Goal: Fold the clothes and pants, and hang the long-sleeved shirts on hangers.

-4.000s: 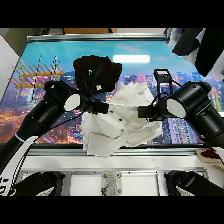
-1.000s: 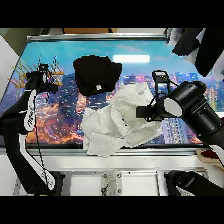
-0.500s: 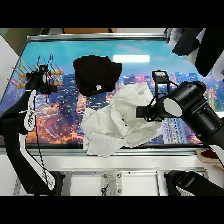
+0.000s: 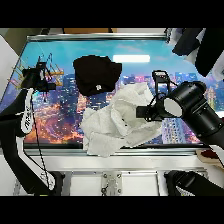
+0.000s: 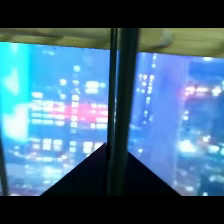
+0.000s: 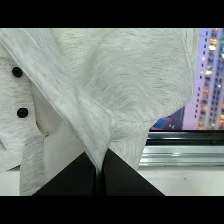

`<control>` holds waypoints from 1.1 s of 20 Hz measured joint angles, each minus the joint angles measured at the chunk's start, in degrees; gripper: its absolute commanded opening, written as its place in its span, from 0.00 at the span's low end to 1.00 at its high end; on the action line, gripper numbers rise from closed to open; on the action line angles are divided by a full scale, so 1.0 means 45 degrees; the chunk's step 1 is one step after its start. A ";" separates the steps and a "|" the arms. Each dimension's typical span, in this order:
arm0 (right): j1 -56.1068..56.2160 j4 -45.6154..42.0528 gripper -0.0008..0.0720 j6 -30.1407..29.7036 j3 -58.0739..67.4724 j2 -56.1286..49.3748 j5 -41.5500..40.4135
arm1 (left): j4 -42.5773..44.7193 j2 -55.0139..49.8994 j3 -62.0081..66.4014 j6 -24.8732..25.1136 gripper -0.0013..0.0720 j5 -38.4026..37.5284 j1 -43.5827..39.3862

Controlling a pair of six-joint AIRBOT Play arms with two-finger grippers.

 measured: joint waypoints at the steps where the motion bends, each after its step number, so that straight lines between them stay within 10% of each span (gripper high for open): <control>1: 0.0000 0.0005 0.04 0.0000 0.0000 0.0000 0.0000 | 0.0000 0.0287 0.0000 0.0039 0.04 -0.0112 -0.0053; 10: 0.0000 0.0000 0.04 -0.0005 0.0000 0.0000 -0.0005 | -0.0248 0.3560 0.0000 0.1744 0.04 -0.1894 -0.1467; 17: 0.0000 0.0000 0.04 -0.0005 0.0000 0.0000 -0.0005 | -0.6169 0.5712 0.0005 0.9063 0.04 -0.6907 -0.1705; 22: 0.0000 0.0000 0.04 -0.0005 0.0000 0.0000 -0.0005 | -0.8505 0.6630 -0.0544 1.1307 0.04 -0.9054 -0.0855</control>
